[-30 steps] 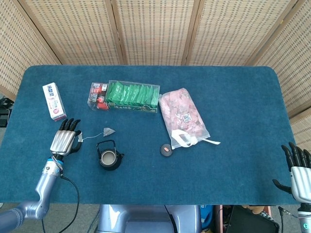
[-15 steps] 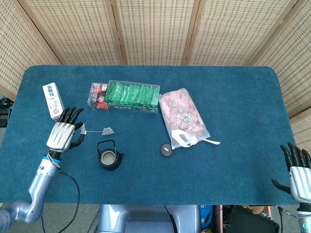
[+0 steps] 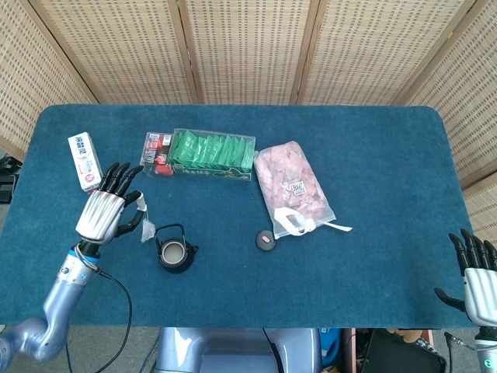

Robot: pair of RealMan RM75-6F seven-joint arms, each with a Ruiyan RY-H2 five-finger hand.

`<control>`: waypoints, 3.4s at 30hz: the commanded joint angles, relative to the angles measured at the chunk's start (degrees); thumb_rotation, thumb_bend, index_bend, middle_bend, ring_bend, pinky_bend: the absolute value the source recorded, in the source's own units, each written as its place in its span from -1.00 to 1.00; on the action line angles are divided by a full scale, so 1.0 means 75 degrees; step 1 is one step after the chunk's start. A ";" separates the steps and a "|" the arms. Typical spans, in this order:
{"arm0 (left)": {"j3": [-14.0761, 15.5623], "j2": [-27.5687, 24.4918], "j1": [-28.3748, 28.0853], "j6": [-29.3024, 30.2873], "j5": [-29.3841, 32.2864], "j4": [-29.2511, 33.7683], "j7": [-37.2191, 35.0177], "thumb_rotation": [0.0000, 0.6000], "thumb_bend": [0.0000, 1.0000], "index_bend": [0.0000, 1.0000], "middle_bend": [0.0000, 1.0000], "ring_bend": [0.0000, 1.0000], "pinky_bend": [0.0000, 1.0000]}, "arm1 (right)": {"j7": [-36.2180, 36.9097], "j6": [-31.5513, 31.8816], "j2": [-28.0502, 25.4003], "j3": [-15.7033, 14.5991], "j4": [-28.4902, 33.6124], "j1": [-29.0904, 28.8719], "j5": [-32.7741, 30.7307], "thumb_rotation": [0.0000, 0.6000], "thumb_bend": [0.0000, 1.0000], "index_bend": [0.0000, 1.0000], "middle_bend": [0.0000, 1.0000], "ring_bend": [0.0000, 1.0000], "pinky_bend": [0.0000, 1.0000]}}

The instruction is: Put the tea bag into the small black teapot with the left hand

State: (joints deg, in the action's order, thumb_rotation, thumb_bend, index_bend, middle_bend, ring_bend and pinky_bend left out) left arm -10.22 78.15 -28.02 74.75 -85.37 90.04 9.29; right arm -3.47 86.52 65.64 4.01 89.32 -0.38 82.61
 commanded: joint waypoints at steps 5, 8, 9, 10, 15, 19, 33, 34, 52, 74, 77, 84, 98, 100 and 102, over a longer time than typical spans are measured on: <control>0.0010 -0.0359 -0.0167 -0.0045 -0.0342 0.0622 -0.0266 1.00 -0.11 0.21 -0.79 -0.95 -1.00 | 0.0015 -0.0033 0.0020 0.0013 -0.0028 -0.0020 -0.0008 1.00 -0.89 -0.94 -0.85 -1.00 -1.00; -0.0004 -0.0441 -0.0243 -0.0076 -0.0431 0.0768 -0.0268 1.00 -0.11 0.21 -0.79 -0.95 -1.00 | 0.0028 -0.0052 0.0030 0.0013 -0.0041 -0.0023 -0.0020 1.00 -0.89 -0.94 -0.85 -1.00 -1.00; -0.0007 -0.0456 -0.0260 -0.0085 -0.0440 0.0804 -0.0258 1.00 -0.11 0.21 -0.79 -0.95 -1.00 | 0.0029 -0.0052 0.0030 0.0014 -0.0042 -0.0020 -0.0026 1.00 -0.89 -0.94 -0.85 -1.00 -1.00; -0.0007 -0.0467 -0.0269 -0.0092 -0.0439 0.0832 -0.0249 1.00 -0.11 0.21 -0.79 -0.95 -1.00 | 0.0030 -0.0049 0.0029 0.0015 -0.0042 -0.0017 -0.0030 1.00 -0.89 -0.94 -0.85 -1.00 -1.00; 0.0042 -0.0516 -0.0305 -0.0125 -0.0485 0.0978 -0.0232 1.00 -0.11 0.21 -0.79 -0.95 -1.00 | 0.0054 -0.0039 0.0035 0.0015 -0.0064 0.0001 -0.0046 1.00 -0.89 -0.94 -0.85 -1.00 -1.00; 0.0104 -0.0537 -0.0321 -0.0128 -0.0570 0.1046 -0.0247 1.00 -0.11 0.21 -0.79 -0.95 -1.00 | 0.0072 -0.0042 0.0044 0.0017 -0.0080 0.0010 -0.0061 1.00 -0.89 -0.94 -0.85 -1.00 -1.00; 0.0346 -0.0631 -0.0262 -0.0155 -0.0659 0.1178 -0.0275 1.00 -0.11 0.21 -0.79 -0.95 -1.00 | 0.0053 -0.0057 0.0047 0.0017 -0.0073 0.0008 -0.0057 1.00 -0.89 -0.94 -0.85 -1.00 -1.00; 0.0364 -0.0632 -0.0256 -0.0150 -0.0674 0.1184 -0.0290 1.00 -0.11 0.21 -0.79 -0.95 -1.00 | 0.0049 -0.0061 0.0045 0.0020 -0.0069 0.0008 -0.0064 1.00 -0.89 -0.94 -0.85 -1.00 -1.00; 0.0508 -0.0729 -0.0224 -0.0070 -0.0917 0.1374 -0.0336 1.00 -0.11 0.21 -0.79 -0.95 -1.00 | 0.0068 -0.0111 0.0053 0.0029 -0.0088 0.0011 -0.0125 1.00 -0.89 -0.94 -0.85 -1.00 -1.00; 0.0742 -0.0735 -0.0025 -0.0034 -0.0890 0.1381 -0.0280 1.00 -0.11 0.21 -0.79 -0.95 -1.00 | 0.0094 -0.0120 0.0054 0.0022 -0.0109 0.0026 -0.0132 1.00 -0.89 -0.94 -0.85 -1.00 -1.00; 0.0772 -0.0741 0.0017 -0.0027 -0.0865 0.1360 -0.0291 1.00 -0.11 0.21 -0.79 -0.96 -1.00 | 0.0083 -0.0138 0.0053 0.0020 -0.0099 0.0020 -0.0137 1.00 -0.89 -0.94 -0.85 -1.00 -1.00; 0.0954 -0.0820 0.0084 -0.0172 -0.0863 0.1415 -0.0384 1.00 -0.11 0.21 -0.79 -0.97 -1.00 | 0.0062 -0.0140 0.0060 0.0021 -0.0093 0.0021 -0.0144 1.00 -0.89 -0.94 -0.85 -1.00 -1.00; 0.1564 -0.1254 0.0383 -0.0092 -0.1451 0.1742 -0.0631 1.00 -0.11 0.21 -0.79 -0.97 -1.00 | 0.0111 -0.0130 0.0063 0.0019 -0.0120 0.0027 -0.0127 1.00 -0.89 -0.94 -0.85 -1.00 -1.00; 0.1628 -0.1305 0.0432 -0.0077 -0.1485 0.1772 -0.0650 1.00 -0.11 0.21 -0.79 -0.97 -1.00 | 0.0118 -0.0127 0.0063 0.0016 -0.0128 0.0026 -0.0116 1.00 -0.89 -0.94 -0.85 -1.00 -1.00; 0.1686 -0.1351 0.0483 -0.0051 -0.1525 0.1795 -0.0658 1.00 -0.11 0.21 -0.79 -0.97 -1.00 | 0.0119 -0.0129 0.0062 0.0013 -0.0128 0.0025 -0.0108 1.00 -0.89 -0.94 -0.85 -1.00 -1.00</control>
State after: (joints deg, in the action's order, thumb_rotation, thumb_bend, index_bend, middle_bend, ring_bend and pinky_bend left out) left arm 2.29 68.14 -24.54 74.28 -96.68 103.41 4.41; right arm -2.58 85.55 66.11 4.11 88.36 -0.19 81.80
